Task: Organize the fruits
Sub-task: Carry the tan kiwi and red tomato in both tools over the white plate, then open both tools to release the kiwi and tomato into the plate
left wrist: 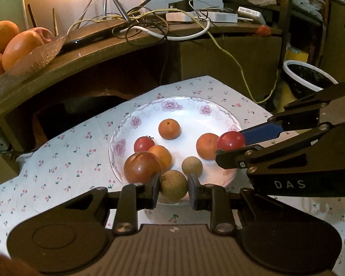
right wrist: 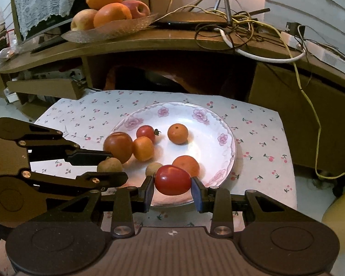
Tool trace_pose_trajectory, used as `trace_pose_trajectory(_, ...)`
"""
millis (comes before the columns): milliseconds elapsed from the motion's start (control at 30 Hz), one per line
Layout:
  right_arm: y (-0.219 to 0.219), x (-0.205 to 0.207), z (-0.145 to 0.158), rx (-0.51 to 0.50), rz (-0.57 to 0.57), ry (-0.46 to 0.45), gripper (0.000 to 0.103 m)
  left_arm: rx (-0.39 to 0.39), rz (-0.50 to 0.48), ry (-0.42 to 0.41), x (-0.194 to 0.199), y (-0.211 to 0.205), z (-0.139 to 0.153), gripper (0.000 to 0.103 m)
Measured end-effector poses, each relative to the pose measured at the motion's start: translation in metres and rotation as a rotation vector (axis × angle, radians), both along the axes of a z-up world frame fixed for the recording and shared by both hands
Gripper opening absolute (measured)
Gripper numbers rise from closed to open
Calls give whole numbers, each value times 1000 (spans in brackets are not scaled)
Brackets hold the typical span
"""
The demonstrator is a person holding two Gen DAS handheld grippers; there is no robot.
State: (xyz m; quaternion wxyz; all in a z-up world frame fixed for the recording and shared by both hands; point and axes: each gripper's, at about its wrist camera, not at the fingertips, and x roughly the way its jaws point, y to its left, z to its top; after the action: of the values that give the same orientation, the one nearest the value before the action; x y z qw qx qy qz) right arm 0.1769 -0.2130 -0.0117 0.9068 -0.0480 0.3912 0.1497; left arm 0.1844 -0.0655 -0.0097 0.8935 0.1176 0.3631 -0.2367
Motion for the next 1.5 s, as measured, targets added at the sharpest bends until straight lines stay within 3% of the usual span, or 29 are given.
trace_pose_trajectory(1067,-3,20,-12,-48,-12,-14,39,31,-19,-35,9,-11,-4,32)
trace_pose_trajectory(1500,-14,15,-3,-20,-38,-29,39,31,-27,-71,-4,-12,10,41)
